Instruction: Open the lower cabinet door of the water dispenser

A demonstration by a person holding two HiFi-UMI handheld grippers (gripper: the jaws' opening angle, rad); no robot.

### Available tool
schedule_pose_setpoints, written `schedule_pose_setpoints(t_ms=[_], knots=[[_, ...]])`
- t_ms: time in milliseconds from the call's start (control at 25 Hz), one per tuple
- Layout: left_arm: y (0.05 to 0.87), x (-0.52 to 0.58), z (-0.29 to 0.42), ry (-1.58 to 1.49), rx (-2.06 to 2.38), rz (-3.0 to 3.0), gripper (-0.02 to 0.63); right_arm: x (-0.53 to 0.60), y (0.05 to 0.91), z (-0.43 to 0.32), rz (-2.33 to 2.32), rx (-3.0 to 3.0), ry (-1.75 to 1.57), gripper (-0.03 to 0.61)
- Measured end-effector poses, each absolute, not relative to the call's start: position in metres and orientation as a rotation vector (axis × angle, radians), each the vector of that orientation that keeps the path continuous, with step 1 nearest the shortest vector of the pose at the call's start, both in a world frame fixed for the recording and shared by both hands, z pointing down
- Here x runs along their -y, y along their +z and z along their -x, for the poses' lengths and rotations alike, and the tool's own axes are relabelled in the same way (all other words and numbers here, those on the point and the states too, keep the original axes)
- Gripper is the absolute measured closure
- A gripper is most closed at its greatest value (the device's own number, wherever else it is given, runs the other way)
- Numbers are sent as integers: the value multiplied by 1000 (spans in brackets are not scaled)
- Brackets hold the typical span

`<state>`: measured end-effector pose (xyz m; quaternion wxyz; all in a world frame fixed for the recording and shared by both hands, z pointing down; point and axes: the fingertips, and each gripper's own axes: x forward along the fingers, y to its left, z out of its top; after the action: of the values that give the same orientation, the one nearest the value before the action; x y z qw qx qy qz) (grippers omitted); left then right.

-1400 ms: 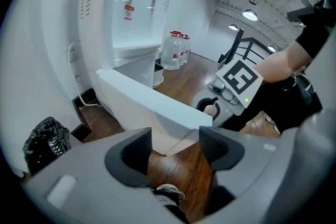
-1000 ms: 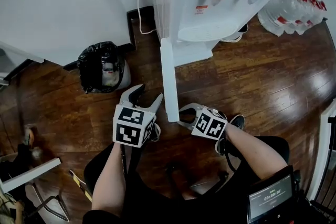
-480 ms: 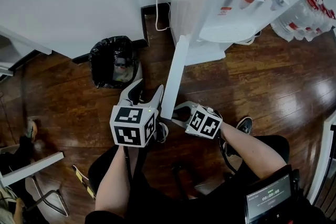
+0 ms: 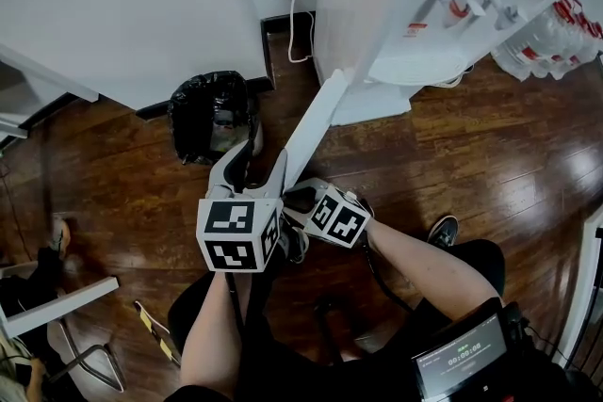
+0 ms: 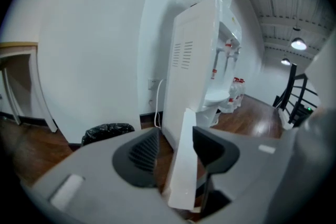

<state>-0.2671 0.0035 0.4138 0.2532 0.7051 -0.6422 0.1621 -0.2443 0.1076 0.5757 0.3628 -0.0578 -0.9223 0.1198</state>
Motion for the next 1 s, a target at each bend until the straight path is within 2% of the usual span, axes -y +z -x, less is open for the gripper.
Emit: schedule_pose_setpoints(t_ms=[200,320,520,1000], knots=[[419,-13,275,429,1727,-1898,394,-98,575,269,103,2399,362,505],[417,-18,292,289,1731,-1831,408,-92,574,279,70,2417,420,506],[408,-19,316,155,1791,-1758,425,-84,582,280,58,2416,481,560],[393,-3,270,199,1732,-1865,426,-51,549,223,-106,2445,439,558]])
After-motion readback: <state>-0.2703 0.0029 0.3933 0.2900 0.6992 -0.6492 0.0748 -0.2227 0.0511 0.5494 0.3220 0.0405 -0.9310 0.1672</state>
